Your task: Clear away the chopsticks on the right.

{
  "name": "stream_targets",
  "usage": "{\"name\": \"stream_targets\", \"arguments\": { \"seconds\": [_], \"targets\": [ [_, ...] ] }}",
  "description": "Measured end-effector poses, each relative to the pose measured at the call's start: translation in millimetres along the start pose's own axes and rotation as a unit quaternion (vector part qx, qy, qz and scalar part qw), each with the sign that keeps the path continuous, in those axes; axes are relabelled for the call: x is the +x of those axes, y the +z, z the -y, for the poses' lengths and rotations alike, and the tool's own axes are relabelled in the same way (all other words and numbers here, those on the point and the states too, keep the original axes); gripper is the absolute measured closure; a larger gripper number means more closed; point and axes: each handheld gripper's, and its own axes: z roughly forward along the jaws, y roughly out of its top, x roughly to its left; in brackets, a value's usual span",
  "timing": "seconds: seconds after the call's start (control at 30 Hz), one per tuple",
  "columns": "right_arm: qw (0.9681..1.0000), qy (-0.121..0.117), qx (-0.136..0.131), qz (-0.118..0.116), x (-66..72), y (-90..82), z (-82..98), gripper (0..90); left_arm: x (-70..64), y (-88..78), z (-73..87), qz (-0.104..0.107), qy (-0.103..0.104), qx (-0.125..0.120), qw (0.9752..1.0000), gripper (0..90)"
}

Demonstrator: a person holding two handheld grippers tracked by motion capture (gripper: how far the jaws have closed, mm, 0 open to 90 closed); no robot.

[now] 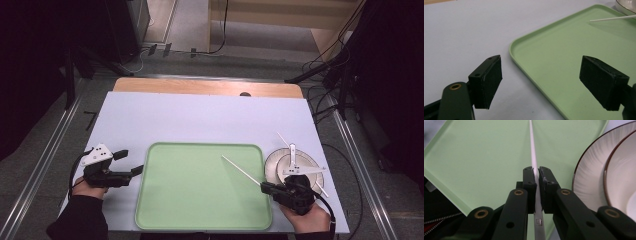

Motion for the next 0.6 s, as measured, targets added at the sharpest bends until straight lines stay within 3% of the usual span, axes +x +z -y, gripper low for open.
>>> {"name": "stream_targets", "arguments": {
  "seconds": [0.37, 0.5, 0.6],
  "targets": [
    [0.9998, -0.003, 0.014, -0.010, 7.7, 25.5, 4.5, 85.0, -0.5, -0.4, -0.2, -0.002, 0.001, 0.000, 1.0000, 18.4],
    [0.9996, -0.028, 0.006, -0.004, 10.8, 31.7, 8.0, 84.9, -0.6, -0.3, -0.3, -0.001, 0.002, 0.000, 1.0000, 18.3],
    [0.9996, -0.026, 0.011, -0.006, 10.6, 37.1, 9.1, 84.7, -0.8, -0.1, -0.3, 0.001, 0.003, 0.000, 1.0000, 18.3]
  ]
}}
